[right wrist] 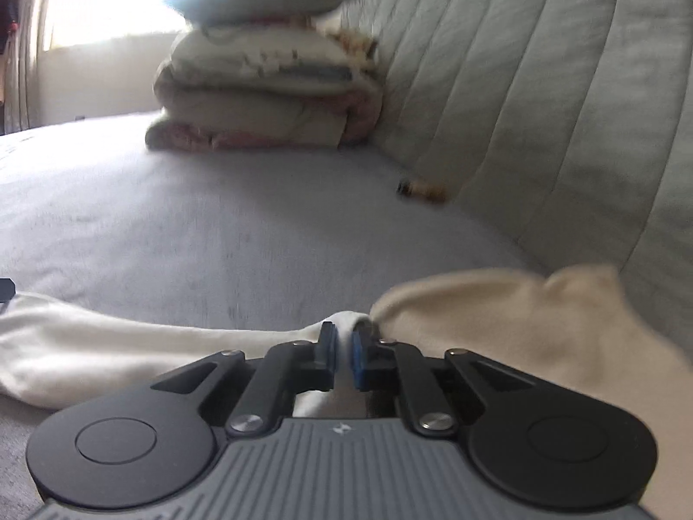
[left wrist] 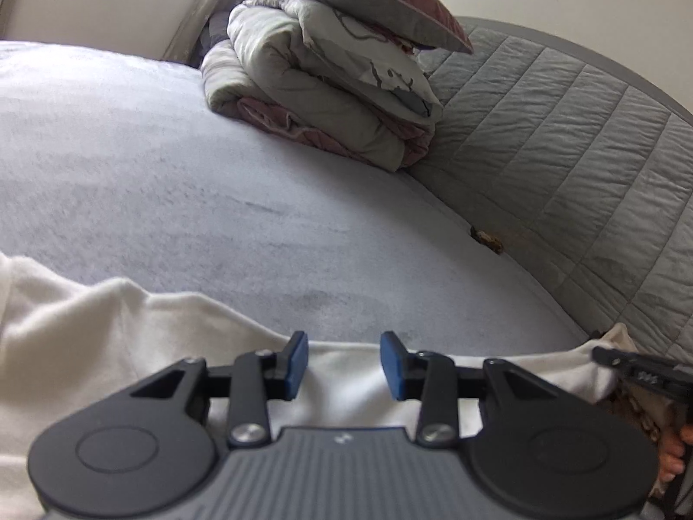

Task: Fold clothes
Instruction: 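Grasp the shirt hem with the right gripper, pull it straight, release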

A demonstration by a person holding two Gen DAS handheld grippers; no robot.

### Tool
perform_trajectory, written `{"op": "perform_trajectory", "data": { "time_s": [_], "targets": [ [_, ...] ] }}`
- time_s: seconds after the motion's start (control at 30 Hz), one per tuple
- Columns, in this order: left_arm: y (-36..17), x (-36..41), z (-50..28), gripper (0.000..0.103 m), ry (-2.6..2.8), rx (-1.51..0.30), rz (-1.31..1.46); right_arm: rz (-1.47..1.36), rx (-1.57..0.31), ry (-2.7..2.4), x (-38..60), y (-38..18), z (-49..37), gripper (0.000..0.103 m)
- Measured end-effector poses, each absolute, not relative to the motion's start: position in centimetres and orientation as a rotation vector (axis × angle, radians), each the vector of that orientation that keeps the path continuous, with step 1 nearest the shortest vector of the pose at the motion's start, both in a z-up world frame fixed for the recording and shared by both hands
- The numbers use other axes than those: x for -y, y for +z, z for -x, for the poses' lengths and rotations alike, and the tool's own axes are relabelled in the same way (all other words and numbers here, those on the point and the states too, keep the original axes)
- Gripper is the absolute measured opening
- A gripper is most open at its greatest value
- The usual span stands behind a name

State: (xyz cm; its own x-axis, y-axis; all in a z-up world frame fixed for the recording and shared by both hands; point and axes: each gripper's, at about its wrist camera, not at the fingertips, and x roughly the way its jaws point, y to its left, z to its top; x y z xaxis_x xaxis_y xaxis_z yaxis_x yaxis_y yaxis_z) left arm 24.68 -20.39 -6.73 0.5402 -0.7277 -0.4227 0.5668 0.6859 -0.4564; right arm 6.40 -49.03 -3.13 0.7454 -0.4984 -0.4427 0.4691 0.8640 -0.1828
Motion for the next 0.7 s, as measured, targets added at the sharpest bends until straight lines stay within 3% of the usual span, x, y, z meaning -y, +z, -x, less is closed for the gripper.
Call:
{"op": "perform_trajectory", "data": {
  "time_s": [0.2, 0.37, 0.5, 0.7],
  "targets": [
    [-6.5, 20.1, -24.6, 0.038, -0.785, -0.611, 0.283, 0.261, -0.528, -0.572, 47.1, -2.0, -8.0, 0.009],
    [-6.4, 20.2, -24.5, 0.038, -0.818, -0.622, 0.259, 0.365, -0.699, -0.615, 48.6, -7.3, -11.7, 0.01],
    [-6.4, 20.2, -24.4, 0.038, -0.856, -0.636, 0.241, 0.555, -0.69, -0.652, 47.8, -9.9, -12.1, 0.011],
    [-5.6, 20.3, -23.3, 0.036, -0.994, -0.602, 0.214, 0.558, -0.513, -0.628, 44.5, -6.4, -10.2, 0.031]
  ]
}}
